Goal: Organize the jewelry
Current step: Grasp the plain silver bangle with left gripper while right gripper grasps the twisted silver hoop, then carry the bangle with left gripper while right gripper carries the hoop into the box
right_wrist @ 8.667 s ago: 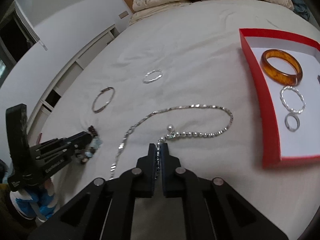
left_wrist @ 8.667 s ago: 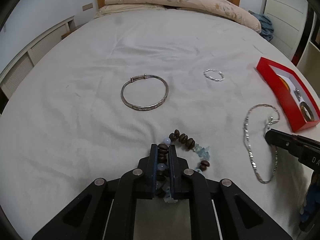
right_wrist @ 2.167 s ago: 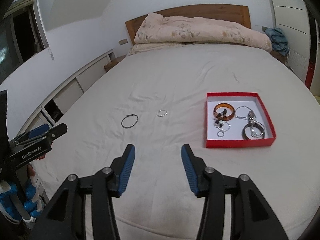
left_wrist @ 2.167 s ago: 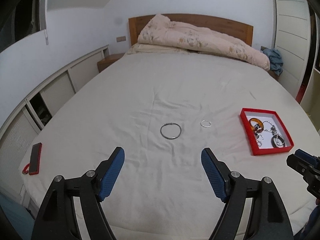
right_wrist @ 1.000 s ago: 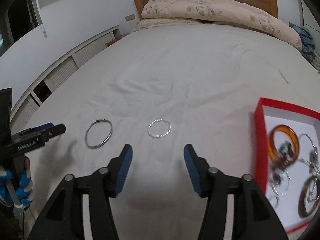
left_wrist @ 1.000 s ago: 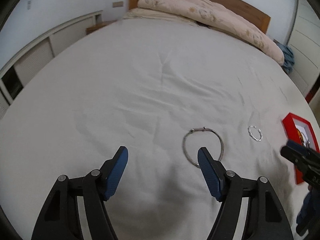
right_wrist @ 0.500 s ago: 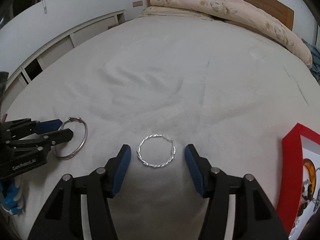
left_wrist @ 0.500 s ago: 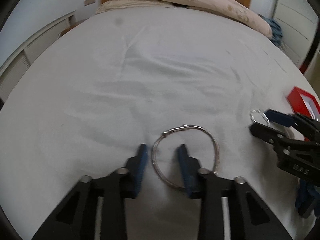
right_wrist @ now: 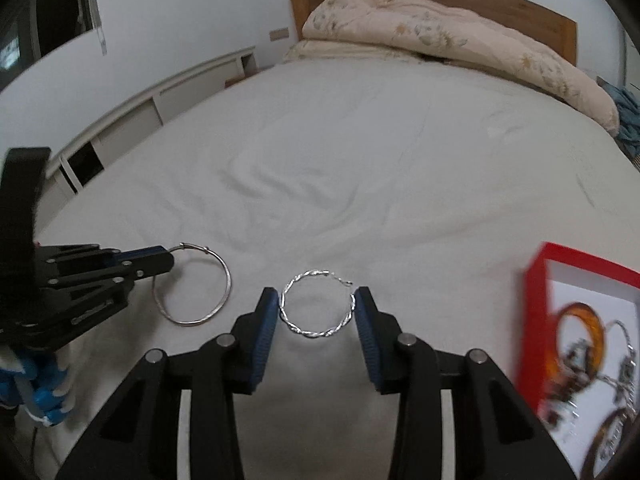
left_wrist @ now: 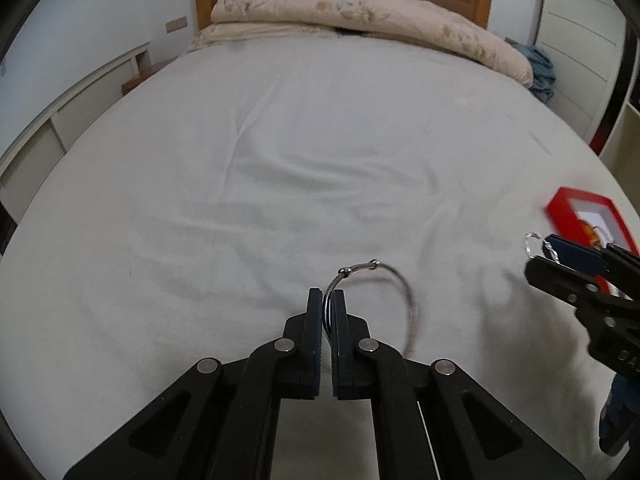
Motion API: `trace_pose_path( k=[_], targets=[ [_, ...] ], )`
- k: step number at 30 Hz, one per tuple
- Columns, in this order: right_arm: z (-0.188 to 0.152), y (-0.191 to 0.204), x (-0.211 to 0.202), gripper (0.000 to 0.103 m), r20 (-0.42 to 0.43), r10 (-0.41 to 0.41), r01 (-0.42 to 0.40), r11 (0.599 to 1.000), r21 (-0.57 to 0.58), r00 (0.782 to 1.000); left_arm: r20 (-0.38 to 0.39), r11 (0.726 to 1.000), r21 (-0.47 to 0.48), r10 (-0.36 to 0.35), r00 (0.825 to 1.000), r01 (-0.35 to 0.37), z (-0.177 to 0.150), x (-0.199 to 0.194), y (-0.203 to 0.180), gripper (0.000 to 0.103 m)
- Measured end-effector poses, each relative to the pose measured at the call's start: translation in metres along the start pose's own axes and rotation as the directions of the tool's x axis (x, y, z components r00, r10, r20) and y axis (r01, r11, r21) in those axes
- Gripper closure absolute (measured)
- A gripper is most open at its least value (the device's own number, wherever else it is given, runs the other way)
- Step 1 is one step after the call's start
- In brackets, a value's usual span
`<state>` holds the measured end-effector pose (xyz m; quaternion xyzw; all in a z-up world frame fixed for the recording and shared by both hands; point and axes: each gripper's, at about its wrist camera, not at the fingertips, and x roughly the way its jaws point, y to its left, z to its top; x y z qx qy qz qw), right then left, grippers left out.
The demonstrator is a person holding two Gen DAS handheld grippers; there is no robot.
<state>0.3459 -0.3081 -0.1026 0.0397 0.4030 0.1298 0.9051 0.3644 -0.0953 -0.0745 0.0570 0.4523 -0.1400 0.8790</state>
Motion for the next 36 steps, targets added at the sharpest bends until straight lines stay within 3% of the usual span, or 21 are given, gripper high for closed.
trace_pose_path(
  k=[7,14,18,25,29,36],
  targets=[
    [-0.01,-0.046,-0.074,0.066,0.058,-0.065,0.062,0.996,0.058,0.996,0.049,0.996,0.051,-0.074,0.996,0.072,0.02,-0.031,-0.058,0.1],
    [-0.045,-0.121,-0.119,0.066,0.015,-0.194,0.191,0.974,0.124,0.981,0.068,0.97,0.136,-0.211,0.975,0.2,0.032,-0.051,-0.14,0.1],
    [-0.069,-0.156,-0.129,0.066,-0.023,-0.239,0.24,0.959,0.154,0.971,0.049,0.945,0.175,-0.287,0.957,0.275,0.034,-0.052,-0.185,0.1],
    [-0.091,-0.191,-0.129,0.066,-0.052,-0.247,0.252,0.95,0.185,0.968,-0.037,0.899,0.212,-0.384,0.923,0.383,0.027,-0.031,-0.25,0.1],
    [-0.096,-0.199,-0.124,0.066,-0.058,-0.239,0.245,0.952,0.186,0.969,-0.104,0.886,0.21,-0.401,0.91,0.414,0.016,-0.012,-0.267,0.1],
    [-0.105,-0.202,-0.115,0.066,-0.077,-0.222,0.232,0.957,0.176,0.972,-0.116,0.87,0.229,-0.42,0.9,0.436,0.01,-0.015,-0.284,0.1]
  ],
)
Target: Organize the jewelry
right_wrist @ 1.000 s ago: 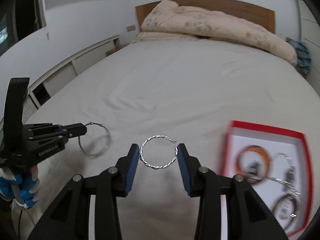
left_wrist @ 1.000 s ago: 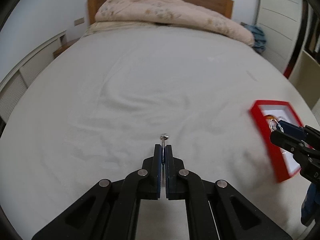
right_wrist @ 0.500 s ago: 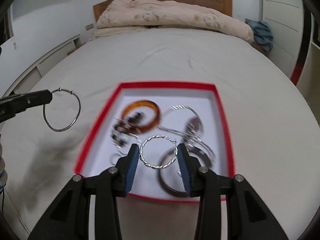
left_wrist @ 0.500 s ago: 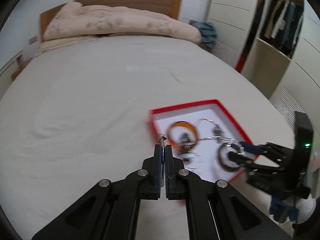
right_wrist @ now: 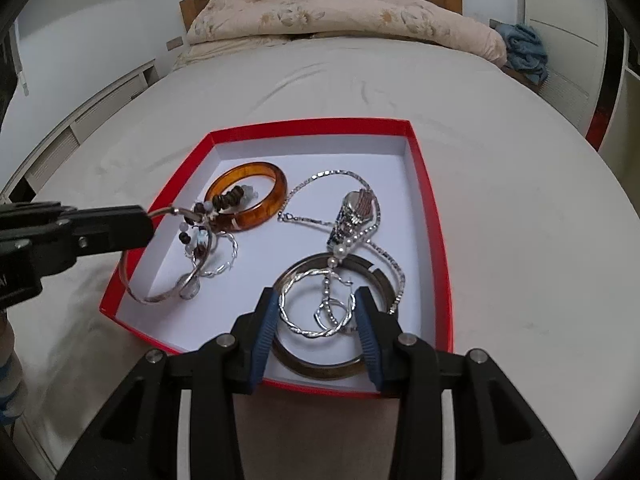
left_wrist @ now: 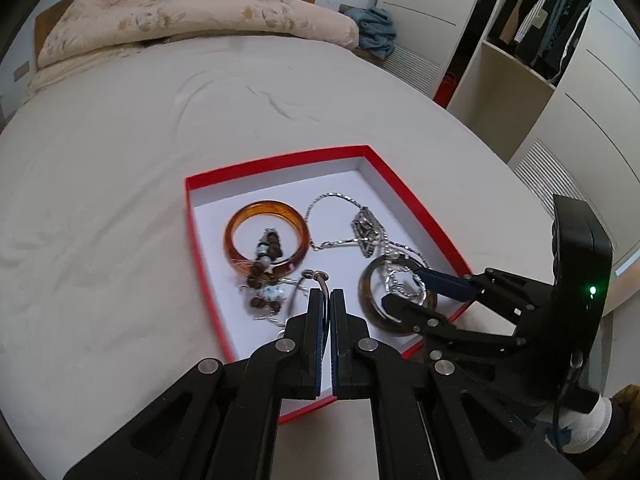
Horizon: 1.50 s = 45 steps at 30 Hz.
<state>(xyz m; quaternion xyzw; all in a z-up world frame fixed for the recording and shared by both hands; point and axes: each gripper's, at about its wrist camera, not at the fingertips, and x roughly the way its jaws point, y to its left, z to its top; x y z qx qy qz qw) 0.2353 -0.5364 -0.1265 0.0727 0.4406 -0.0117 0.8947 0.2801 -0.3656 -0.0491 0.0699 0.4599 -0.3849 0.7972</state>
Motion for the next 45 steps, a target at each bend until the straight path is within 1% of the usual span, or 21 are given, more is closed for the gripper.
trace_pose_path(
  k=[6,11,13,15,17,18,19,21,23,25,26,28,30,31,32,33,34,37,40,42,45],
  targets=[
    [-0.003,-0.006,-0.006,0.065,0.001,-0.008,0.008,1.0,0.003,1.0,-0.041,1.0,-0.005,-0.013,0.999,0.013,-0.008,0.013,-0.004,0.1],
    [-0.004,-0.006,-0.007,0.065,-0.019,-0.009,0.009,1.0,-0.029,1.0,-0.078,1.0,-0.006,0.008,0.997,-0.009,-0.019,0.022,0.0,0.1],
    [-0.003,-0.006,-0.008,0.065,-0.025,-0.008,0.007,1.0,-0.026,1.0,-0.086,1.0,-0.008,0.01,0.996,-0.011,-0.021,0.023,0.002,0.095],
    [-0.003,-0.005,-0.01,0.061,-0.026,-0.008,0.007,1.0,-0.029,1.0,-0.084,1.0,0.004,0.025,0.996,-0.025,-0.022,0.022,0.0,0.093],
    [-0.004,-0.004,-0.012,0.055,-0.028,-0.006,0.005,0.999,-0.031,1.0,-0.086,0.999,0.006,0.037,0.996,-0.037,-0.023,0.022,0.0,0.087],
    [-0.004,-0.004,-0.014,0.055,-0.027,-0.006,0.006,0.999,-0.032,1.0,-0.085,0.999,0.003,0.042,0.995,-0.041,-0.024,0.022,0.0,0.082],
    [-0.004,-0.003,-0.015,0.054,-0.028,-0.004,0.003,1.0,-0.031,1.0,-0.082,0.999,0.0,0.046,0.996,-0.046,-0.024,0.02,0.001,0.08],
    [-0.005,-0.003,-0.02,0.053,-0.027,-0.01,0.009,1.0,-0.028,1.0,-0.074,0.999,-0.005,0.046,0.996,-0.047,-0.025,0.015,0.002,0.08],
    [-0.005,-0.001,-0.025,0.053,-0.021,-0.011,0.011,1.0,-0.025,1.0,-0.059,0.999,-0.005,0.051,0.997,-0.051,-0.024,0.007,0.002,0.077],
    [-0.005,0.0,-0.035,0.053,-0.012,-0.017,0.016,1.0,-0.023,1.0,-0.037,0.998,-0.003,0.064,0.997,-0.064,-0.025,-0.005,-0.001,0.069],
    [-0.005,0.002,-0.04,0.053,-0.006,-0.02,0.02,1.0,-0.023,1.0,-0.025,0.997,-0.004,0.071,0.997,-0.071,-0.025,-0.011,-0.003,0.068],
    [-0.005,0.005,-0.054,0.053,0.007,-0.023,0.023,1.0,-0.02,1.0,-0.001,0.996,-0.003,0.091,0.996,-0.091,-0.026,-0.026,-0.005,0.057],
    [-0.005,0.011,-0.068,0.053,0.017,-0.029,0.03,0.999,-0.017,0.999,0.034,0.992,-0.004,0.125,0.992,-0.125,-0.029,-0.044,-0.009,0.05],
    [-0.006,0.014,-0.075,0.053,0.021,-0.032,0.032,0.999,-0.015,0.999,0.052,0.99,-0.009,0.144,0.988,-0.143,-0.032,-0.054,-0.009,0.045],
    [-0.007,0.018,-0.085,0.053,0.028,-0.034,0.034,0.999,-0.011,0.999,0.067,0.986,-0.017,0.167,0.984,-0.167,-0.035,-0.066,-0.01,0.042],
    [-0.008,0.022,-0.093,0.053,0.034,-0.034,0.035,0.999,-0.008,0.999,0.079,0.982,-0.025,0.187,0.979,-0.185,-0.036,-0.073,-0.01,0.038],
    [-0.009,0.026,-0.099,0.053,0.037,-0.034,0.034,0.999,-0.007,0.999,0.095,0.976,-0.042,0.217,0.971,-0.214,-0.04,-0.084,-0.009,0.033],
    [-0.015,0.041,-0.123,0.052,0.049,-0.034,0.034,0.999,-0.004,0.998,0.123,0.965,-0.093,0.257,0.959,-0.246,-0.051,-0.114,-0.003,0.026],
    [-0.023,0.058,-0.146,0.048,0.061,-0.022,0.022,1.0,-0.006,0.998,0.133,0.951,-0.109,0.302,0.944,-0.289,-0.066,-0.145,-0.002,0.025],
    [-0.031,0.072,-0.162,0.047,0.065,-0.018,0.018,1.0,0.001,0.998,0.136,0.941,-0.111,0.332,0.933,-0.319,-0.076,-0.163,-0.002,0.025],
    [-0.039,0.086,-0.181,0.047,0.075,-0.007,0.006,1.0,0.016,0.997,0.132,0.931,-0.134,0.356,0.925,-0.34,-0.094,-0.19,0.0,0.025]
  ],
)
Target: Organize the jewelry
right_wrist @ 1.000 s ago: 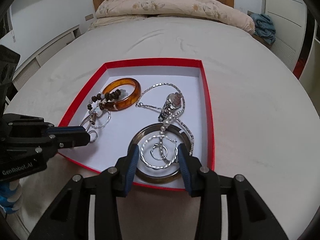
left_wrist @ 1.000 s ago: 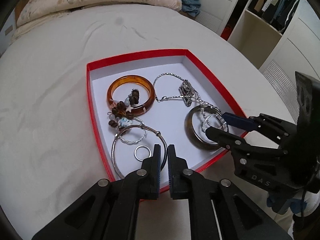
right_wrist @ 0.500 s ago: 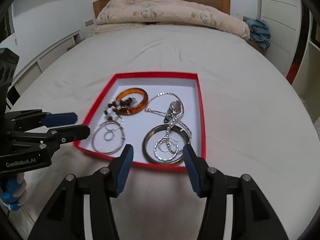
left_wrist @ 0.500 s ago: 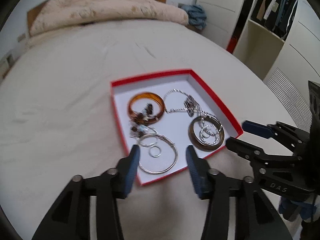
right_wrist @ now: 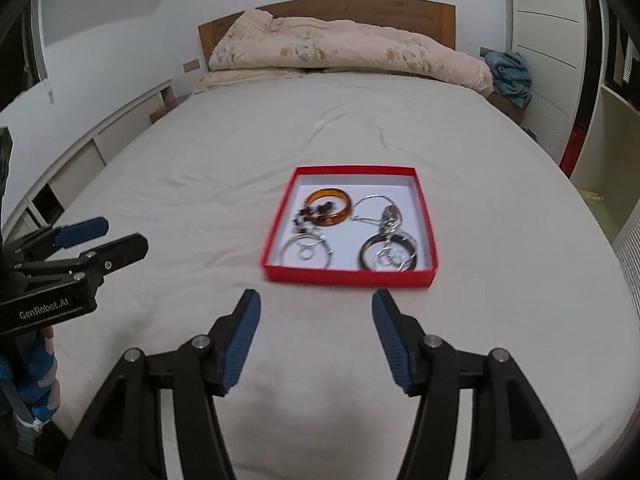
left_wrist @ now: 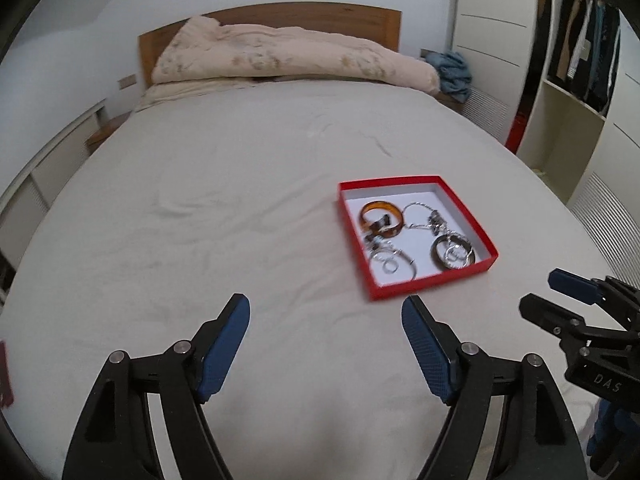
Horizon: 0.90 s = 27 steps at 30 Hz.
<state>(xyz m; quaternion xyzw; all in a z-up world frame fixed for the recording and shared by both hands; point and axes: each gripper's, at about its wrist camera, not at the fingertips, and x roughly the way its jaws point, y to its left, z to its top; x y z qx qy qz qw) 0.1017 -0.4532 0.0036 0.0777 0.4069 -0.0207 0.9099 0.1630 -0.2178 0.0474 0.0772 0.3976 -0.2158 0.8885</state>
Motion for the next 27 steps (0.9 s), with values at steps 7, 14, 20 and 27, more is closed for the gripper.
trace_pose_path(
  k=[7,14,20,27],
  targets=[
    [-0.018,0.036,-0.044,0.046,0.029,0.003,-0.003,1.0,0.019,1.0,0.059,0.996,-0.05,0.073,0.996,-0.07,-0.031,-0.066,0.033,0.019],
    [-0.036,0.066,-0.077,0.044,0.059,-0.005,0.004,1.0,0.007,0.998,0.129,0.991,-0.054,0.13,0.983,-0.124,-0.057,-0.122,0.046,0.018],
    [-0.048,0.087,-0.095,0.038,0.078,-0.007,0.008,1.0,-0.007,0.997,0.187,0.984,-0.056,0.176,0.966,-0.168,-0.076,-0.161,0.05,0.014],
    [-0.062,0.106,-0.119,0.036,0.11,-0.008,0.011,1.0,-0.026,0.994,0.234,0.981,-0.068,0.191,0.953,-0.18,-0.094,-0.193,0.052,0.012]
  ],
)
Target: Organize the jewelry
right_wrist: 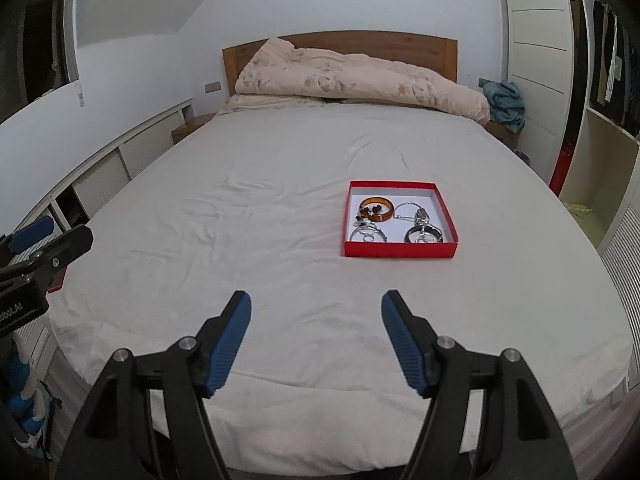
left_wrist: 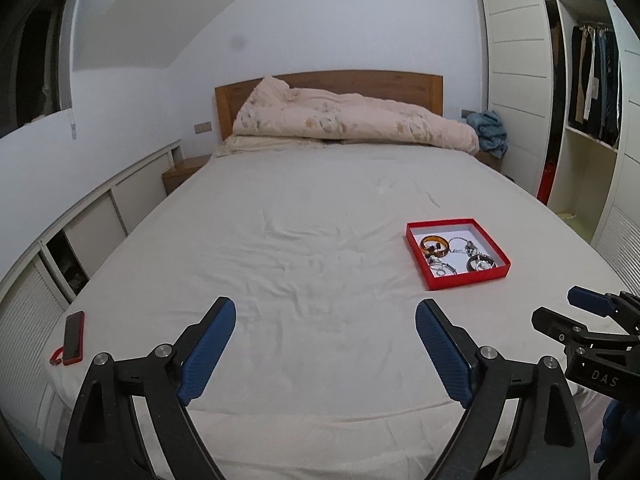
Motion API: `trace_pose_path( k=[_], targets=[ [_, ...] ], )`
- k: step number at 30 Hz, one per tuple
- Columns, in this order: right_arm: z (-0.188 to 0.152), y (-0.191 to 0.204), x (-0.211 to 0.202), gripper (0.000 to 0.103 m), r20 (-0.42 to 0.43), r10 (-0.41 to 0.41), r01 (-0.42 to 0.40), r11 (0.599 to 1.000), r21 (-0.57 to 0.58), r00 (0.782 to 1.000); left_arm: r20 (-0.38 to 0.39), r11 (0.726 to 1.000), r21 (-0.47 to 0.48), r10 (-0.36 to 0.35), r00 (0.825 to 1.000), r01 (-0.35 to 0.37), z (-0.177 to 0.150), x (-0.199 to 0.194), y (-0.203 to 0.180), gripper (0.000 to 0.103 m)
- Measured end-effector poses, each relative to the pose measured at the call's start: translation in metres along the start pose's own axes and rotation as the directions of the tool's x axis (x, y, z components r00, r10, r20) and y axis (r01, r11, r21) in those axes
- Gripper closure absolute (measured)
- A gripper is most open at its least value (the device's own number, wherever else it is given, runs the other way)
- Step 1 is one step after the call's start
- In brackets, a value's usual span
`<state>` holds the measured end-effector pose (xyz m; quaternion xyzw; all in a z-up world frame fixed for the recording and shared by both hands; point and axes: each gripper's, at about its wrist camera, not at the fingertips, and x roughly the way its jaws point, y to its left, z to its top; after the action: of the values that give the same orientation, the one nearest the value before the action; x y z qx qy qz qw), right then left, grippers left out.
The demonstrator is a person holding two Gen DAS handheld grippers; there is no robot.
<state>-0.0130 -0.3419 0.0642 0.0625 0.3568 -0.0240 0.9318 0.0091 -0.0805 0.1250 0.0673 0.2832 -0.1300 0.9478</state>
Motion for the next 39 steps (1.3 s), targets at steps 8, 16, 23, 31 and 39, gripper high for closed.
trace_pose_path(
  k=[8,16,23,31,39],
  targets=[
    [-0.003,0.006,-0.02,0.033,0.034,-0.015,0.015,1.0,-0.001,0.999,0.036,1.0,-0.011,0.002,0.999,-0.002,-0.006,-0.026,0.005,0.01],
    [-0.008,0.009,-0.028,0.033,0.046,-0.025,0.026,1.0,-0.01,0.999,0.059,1.0,-0.017,0.006,0.998,-0.005,-0.008,-0.039,0.005,0.009],
    [-0.011,0.01,-0.034,0.028,0.063,-0.04,0.04,0.999,-0.008,0.997,0.067,1.0,-0.025,0.012,0.998,-0.011,-0.008,-0.044,0.006,0.006],
    [-0.012,0.011,-0.04,0.022,0.095,-0.052,0.053,0.999,-0.009,0.994,0.063,0.999,-0.037,0.017,0.998,-0.015,-0.01,-0.045,0.006,0.001],
    [-0.014,0.012,-0.036,0.021,0.084,-0.058,0.06,0.998,-0.018,0.995,0.054,0.999,-0.043,0.016,0.998,-0.013,-0.013,-0.042,0.007,0.001]
  ],
)
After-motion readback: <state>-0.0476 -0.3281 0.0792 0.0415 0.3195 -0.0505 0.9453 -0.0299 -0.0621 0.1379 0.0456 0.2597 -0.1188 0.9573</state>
